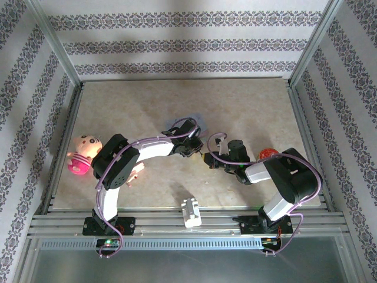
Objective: Unlock a padlock with a key
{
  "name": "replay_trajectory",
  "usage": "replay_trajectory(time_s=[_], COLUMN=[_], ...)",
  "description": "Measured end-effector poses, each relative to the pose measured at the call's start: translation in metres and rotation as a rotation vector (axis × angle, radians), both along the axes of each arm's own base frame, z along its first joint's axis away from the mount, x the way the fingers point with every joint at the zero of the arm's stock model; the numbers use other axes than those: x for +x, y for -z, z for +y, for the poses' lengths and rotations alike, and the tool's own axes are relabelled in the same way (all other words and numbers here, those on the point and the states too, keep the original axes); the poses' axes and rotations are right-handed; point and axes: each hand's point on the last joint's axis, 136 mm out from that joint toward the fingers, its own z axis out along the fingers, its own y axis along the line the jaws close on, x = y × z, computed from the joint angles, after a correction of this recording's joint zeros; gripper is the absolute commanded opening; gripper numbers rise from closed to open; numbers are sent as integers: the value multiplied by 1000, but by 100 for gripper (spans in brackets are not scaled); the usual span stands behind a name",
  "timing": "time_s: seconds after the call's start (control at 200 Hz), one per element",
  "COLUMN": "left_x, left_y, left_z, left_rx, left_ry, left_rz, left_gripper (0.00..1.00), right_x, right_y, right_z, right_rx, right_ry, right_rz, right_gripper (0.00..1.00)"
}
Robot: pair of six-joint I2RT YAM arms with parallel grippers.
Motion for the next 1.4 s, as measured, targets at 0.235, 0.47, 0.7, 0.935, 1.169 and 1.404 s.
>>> replay_trajectory(time_s=[0.235,0.47,0.7,0.935,1.169,1.404], left_x=[0,-1,-1,-1,-2,-2], left_y=[0,-1,-1,-1,-2,-4], left_z=[0,-1,-1,-1,-3,-6], left_rx=[-2,-15,-14,-15,-23,-34], left_ry=[2,12,16,20,29,36], left_rz=[1,11,9,9,12,12], left_gripper=[1,1,1,2,2,2], right_x=[-2,-1,1,4,9,12], right_y=[-1,-5,-2,-2,-3,-5], right_z=[5,3,4,6,7,7], right_rx=[-45,-79,-87,-95,-116,-114], right_ry=[-30,-31,-32,-29,-4,5], right_rz=[-56,-95,-88,-82,-99,-102], right_gripper=[0,0,0,0,0,0])
